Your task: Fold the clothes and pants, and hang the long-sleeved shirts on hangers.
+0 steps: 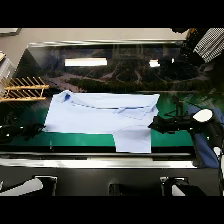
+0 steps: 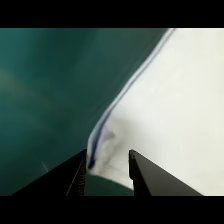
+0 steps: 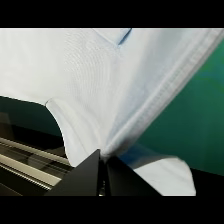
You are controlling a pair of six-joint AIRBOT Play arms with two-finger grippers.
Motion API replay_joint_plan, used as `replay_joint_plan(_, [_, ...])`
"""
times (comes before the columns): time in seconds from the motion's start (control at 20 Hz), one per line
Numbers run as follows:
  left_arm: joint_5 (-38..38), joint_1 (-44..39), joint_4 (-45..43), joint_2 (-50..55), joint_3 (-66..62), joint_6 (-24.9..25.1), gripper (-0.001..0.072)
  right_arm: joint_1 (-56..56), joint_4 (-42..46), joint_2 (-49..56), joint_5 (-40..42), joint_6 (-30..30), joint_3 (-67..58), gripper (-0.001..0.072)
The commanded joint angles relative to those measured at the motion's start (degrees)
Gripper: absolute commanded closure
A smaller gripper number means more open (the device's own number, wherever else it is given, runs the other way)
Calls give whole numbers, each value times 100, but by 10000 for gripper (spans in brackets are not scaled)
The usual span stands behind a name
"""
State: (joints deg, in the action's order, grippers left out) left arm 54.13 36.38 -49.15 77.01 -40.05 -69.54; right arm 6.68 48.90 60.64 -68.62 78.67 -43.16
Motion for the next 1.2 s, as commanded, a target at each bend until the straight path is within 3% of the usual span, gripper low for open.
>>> replay_joint_plan(0.0, [-317,-326,-72,238,7,-13,403,-4,-7,-4,-48,2,-4,687])
replay_joint_plan(0.05, [-315,-407,-68,291,7,-15,429,-4,-13,-11,-57,2,-4,687])
replay_joint_plan(0.1, [-310,-476,-15,295,7,-7,637,-4,-15,-46,-66,4,-4,687])
replay_joint_plan(0.15, [-302,-527,105,273,-28,13,689,-4,-17,-129,-9,2,-7,687])
replay_joint_plan(0.45, [511,-992,332,-225,-1513,-181,691,-4,2,-719,378,-94,-662,688])
replay_joint_plan(0.8, [1150,-1207,76,-2070,-4063,-1440,691,-4,702,-1609,219,-31,-3650,688])
replay_joint_plan(1.15, [1552,-1207,-2013,-4301,-4701,-3331,690,-4,2459,-3189,636,1351,-5497,688])
